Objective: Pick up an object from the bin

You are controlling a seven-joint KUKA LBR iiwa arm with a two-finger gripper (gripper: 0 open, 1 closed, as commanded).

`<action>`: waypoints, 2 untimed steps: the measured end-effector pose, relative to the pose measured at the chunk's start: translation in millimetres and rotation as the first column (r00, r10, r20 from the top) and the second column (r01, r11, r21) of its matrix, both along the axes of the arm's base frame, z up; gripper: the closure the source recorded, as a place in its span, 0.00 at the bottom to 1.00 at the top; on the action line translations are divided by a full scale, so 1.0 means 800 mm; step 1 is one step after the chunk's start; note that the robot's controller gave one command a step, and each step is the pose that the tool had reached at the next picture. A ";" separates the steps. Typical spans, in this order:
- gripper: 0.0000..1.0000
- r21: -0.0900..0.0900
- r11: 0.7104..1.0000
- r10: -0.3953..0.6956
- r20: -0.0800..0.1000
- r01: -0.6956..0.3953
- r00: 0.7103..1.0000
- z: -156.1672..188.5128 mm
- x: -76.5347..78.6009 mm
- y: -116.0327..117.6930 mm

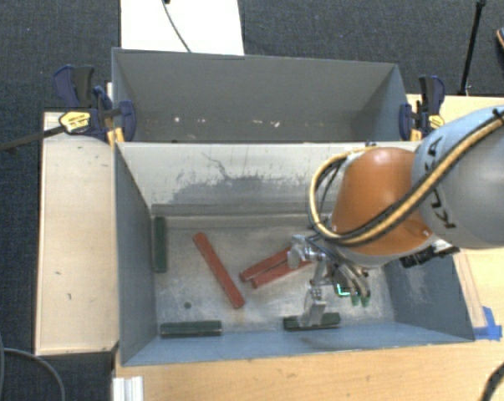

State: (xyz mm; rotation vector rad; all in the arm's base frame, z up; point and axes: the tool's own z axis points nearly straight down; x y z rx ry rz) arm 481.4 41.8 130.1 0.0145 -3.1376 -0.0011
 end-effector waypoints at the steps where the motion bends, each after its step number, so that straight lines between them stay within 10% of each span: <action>1: 0.00 0.001 0.972 -0.235 0.004 0.235 0.972 -0.075 0.021 -0.026; 2: 0.00 0.002 0.943 -0.332 0.007 0.332 0.943 -0.073 -0.003 0.042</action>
Offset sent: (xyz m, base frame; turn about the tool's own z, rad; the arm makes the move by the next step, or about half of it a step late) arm 0.0164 -0.0211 -0.0601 0.2367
